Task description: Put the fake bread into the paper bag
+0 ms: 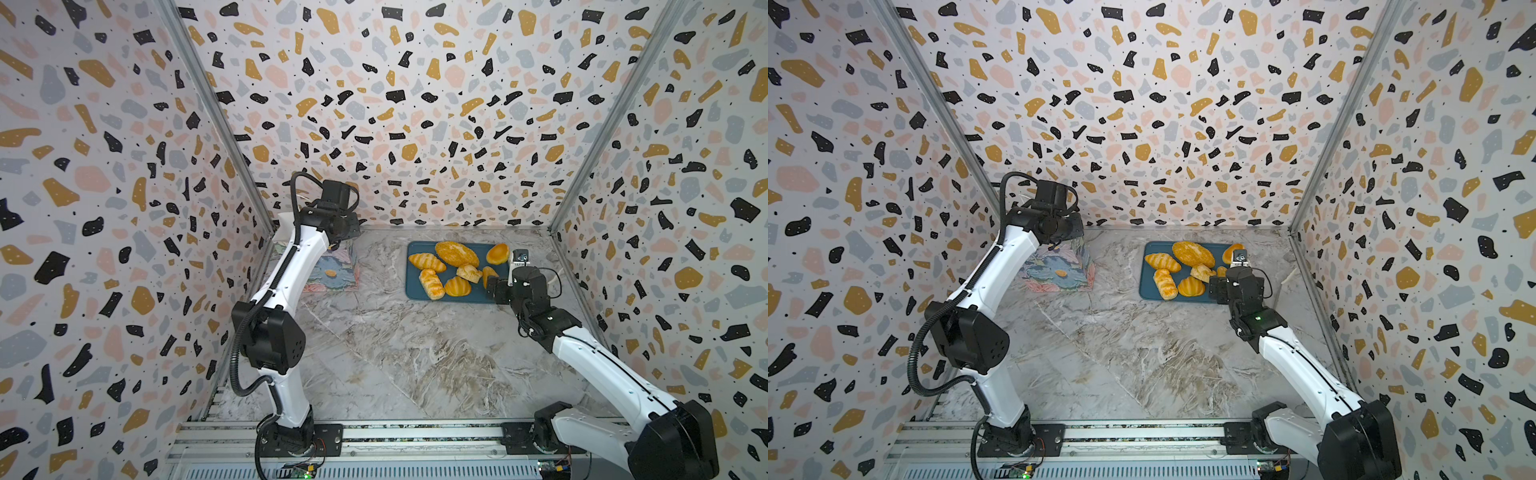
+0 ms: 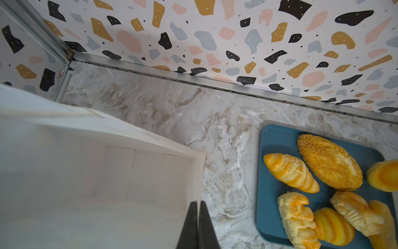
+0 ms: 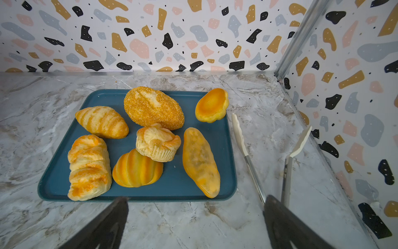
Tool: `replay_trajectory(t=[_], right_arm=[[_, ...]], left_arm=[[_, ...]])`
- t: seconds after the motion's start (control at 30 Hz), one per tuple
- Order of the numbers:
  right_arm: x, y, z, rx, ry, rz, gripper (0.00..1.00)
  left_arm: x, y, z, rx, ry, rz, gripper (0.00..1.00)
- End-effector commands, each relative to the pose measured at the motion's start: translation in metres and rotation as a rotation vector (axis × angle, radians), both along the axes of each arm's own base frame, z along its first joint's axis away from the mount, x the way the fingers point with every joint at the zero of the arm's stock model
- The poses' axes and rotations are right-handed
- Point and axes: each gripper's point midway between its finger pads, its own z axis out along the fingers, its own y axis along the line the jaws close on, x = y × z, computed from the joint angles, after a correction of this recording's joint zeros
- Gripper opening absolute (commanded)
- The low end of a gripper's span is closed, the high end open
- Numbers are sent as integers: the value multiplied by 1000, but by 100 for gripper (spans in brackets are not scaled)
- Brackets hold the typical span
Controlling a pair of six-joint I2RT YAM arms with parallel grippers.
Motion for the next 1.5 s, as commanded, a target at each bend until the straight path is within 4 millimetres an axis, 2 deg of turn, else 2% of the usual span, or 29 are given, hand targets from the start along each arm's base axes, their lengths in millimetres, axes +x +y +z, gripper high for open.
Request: replay_trajectory(t=[0.0, 0.17, 0.5, 0.63, 0.8, 0.97, 1.17, 1.3, 1.47], right_arm=[[-5, -5, 5, -6, -12, -15, 100], [-7, -6, 3, 0, -12, -13, 100], [-10, -7, -5, 11, -1, -19, 99], [-10, -17, -9, 11, 20, -66, 100], [-9, -13, -13, 27, 40, -42, 100], [-11, -12, -14, 32, 47, -34, 99], [-11, -12, -10, 34, 47, -30, 99], [-10, -11, -7, 37, 52, -28, 99], [-9, -10, -1, 48, 50, -28, 99]], left_arm=[[-2, -19, 23, -86, -85, 3, 0], [-6, -43, 25, -154, -104, -15, 0], [-7, -77, 22, -239, -104, -55, 0], [-5, -87, 19, -263, -103, -69, 13], [-2, -94, 22, -302, -111, -78, 41], [-2, -99, 42, -342, -150, -94, 64], [-7, -103, 80, -395, -217, -123, 89], [-15, -99, 106, -397, -267, -134, 100], [-24, -92, 128, -374, -309, -147, 100]])
